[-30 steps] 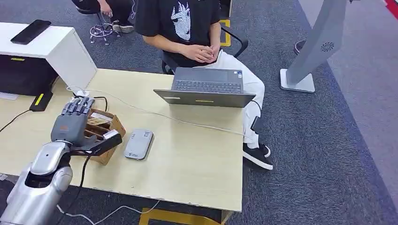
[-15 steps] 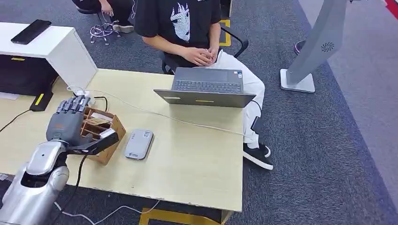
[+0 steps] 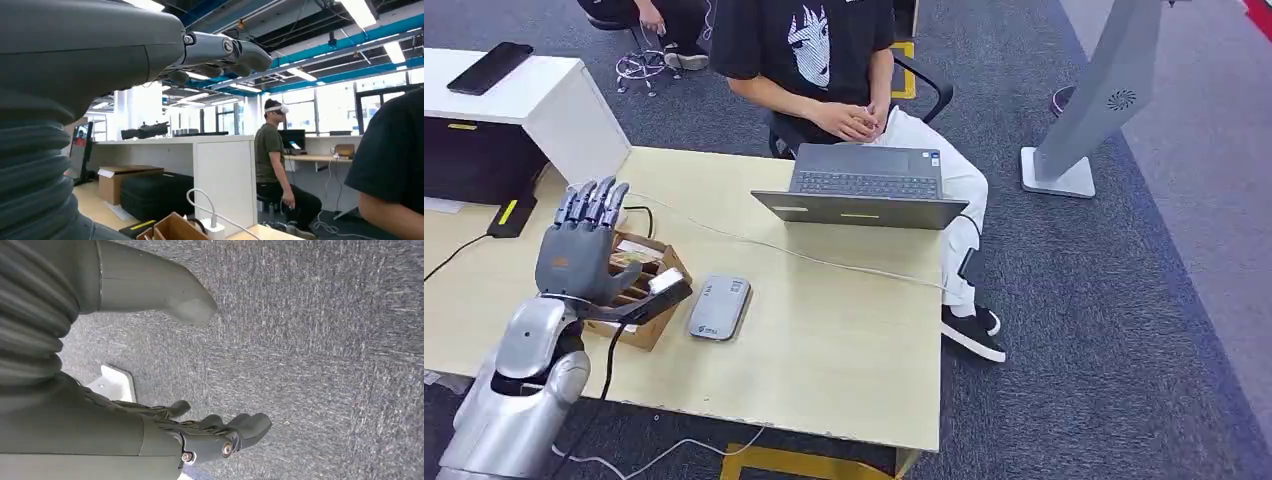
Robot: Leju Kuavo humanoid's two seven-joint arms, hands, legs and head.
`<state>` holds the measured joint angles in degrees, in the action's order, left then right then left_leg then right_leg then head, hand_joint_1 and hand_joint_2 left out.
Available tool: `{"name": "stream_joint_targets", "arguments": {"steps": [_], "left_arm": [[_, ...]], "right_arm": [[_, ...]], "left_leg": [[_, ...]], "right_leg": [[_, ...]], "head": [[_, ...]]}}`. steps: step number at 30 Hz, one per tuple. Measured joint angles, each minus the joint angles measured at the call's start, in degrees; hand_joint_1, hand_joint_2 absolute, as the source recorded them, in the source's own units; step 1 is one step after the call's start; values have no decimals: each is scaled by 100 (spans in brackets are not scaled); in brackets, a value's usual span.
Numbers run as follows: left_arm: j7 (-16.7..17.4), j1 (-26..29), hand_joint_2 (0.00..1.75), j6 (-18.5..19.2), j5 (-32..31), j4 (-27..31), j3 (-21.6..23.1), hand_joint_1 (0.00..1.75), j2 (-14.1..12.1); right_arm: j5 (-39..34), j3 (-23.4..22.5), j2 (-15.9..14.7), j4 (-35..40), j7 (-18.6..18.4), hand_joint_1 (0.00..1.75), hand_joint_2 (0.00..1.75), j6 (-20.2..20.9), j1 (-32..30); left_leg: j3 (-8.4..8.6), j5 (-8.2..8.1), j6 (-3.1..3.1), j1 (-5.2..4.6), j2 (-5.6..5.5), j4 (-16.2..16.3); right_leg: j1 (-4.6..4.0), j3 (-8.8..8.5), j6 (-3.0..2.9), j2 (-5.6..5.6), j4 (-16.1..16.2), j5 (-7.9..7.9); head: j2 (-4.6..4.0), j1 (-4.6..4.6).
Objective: Pass the card to the sensor for recognition and then transmit it.
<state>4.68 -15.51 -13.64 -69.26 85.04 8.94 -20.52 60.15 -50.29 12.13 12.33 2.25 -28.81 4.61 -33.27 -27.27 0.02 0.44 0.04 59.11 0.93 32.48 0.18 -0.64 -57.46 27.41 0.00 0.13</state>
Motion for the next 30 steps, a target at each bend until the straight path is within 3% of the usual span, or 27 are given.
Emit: {"name": "stream_joint_targets", "arguments": {"steps": [5, 15, 25, 30], "left_arm": [[7, -38, 175, 250, -11, -50, 0, 0, 28], [9, -62, 175, 1521, 509, -153, 2, 0, -298], [15, -74, 175, 1615, 566, -280, 18, 0, -535], [92, -90, 175, 1425, 481, -297, 35, 0, -523]], "right_arm": [[2, -37, 0, 0, -28, 0, 175, -2, -2], [24, -85, -18, 0, -4, 0, 175, 15, -3], [35, -92, -26, 0, -31, 0, 175, 20, -5], [39, -103, -28, 0, -31, 0, 175, 13, -4]], "left_leg": [[0, 0, -1, 0, 0, 0], [-1, 0, -1, 1, 2, 0], [-1, 1, -1, 1, 2, 0], [-1, 1, -1, 0, 1, 0]], "right_leg": [[0, 0, 0, -1, 0, 0], [-1, 2, 0, -2, 0, 0], [0, 3, 0, -2, 0, 0], [0, 3, 0, -2, 0, 0]], "head": [[0, -2], [0, -2], [0, 0], [0, -2]]}}
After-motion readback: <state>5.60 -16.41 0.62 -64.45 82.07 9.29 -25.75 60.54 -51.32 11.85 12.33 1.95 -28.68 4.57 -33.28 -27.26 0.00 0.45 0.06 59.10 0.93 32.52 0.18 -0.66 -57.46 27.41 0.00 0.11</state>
